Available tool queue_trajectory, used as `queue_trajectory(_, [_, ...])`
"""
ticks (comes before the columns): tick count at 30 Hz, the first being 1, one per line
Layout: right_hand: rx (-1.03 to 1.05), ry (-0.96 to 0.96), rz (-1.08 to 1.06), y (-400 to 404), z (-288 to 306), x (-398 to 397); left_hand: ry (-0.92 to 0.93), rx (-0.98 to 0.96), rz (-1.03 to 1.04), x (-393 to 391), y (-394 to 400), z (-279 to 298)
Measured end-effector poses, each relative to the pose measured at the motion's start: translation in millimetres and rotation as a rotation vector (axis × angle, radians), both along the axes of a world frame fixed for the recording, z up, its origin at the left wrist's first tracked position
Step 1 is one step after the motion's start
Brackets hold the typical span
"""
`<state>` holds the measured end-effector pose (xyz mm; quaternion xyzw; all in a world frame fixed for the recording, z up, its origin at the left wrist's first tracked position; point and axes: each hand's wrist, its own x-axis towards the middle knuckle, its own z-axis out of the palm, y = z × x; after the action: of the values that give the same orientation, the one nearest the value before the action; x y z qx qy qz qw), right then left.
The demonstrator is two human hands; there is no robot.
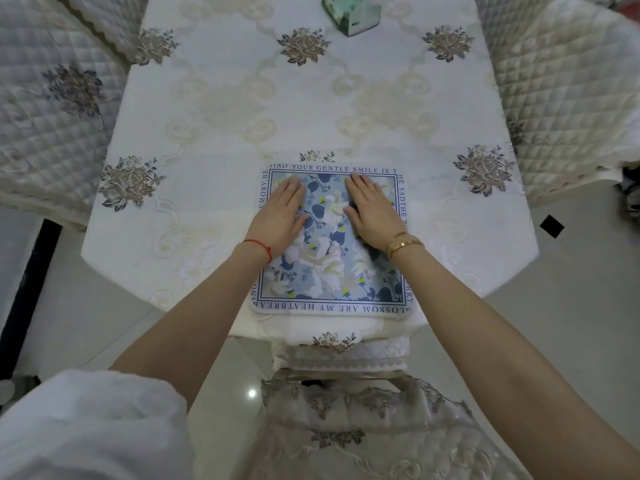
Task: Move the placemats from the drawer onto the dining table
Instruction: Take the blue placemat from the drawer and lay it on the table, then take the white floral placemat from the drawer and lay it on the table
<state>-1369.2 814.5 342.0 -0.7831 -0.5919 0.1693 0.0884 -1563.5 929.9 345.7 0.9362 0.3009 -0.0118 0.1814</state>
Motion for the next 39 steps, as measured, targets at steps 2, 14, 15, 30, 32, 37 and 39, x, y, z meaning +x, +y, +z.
queue_trajectory(2, [0.005,0.003,0.038,12,-2,4,-0.001,0.007,-0.007,10,9,-2])
queue_trajectory(14, [0.025,-0.063,-0.196,-38,-8,43,-0.01,0.062,0.195,-27,18,-10])
queue_trajectory(15, [0.015,-0.059,-0.226,-46,-6,43,-0.002,0.059,0.205,-32,16,-8])
queue_trajectory(30, [-0.019,-0.005,-0.179,-162,-1,-74,0.033,0.035,0.131,-111,-126,0])
queue_trajectory(32, [-0.039,-0.028,-0.203,-181,3,-67,0.04,0.02,0.159,-121,-128,4])
queue_trajectory(37, [-0.027,0.001,-0.264,-220,27,-58,-0.042,-0.033,0.188,-136,-141,33])
queue_trajectory(39, [0.014,-0.016,-0.253,-234,41,-62,-0.105,-0.02,0.177,-141,-152,51])
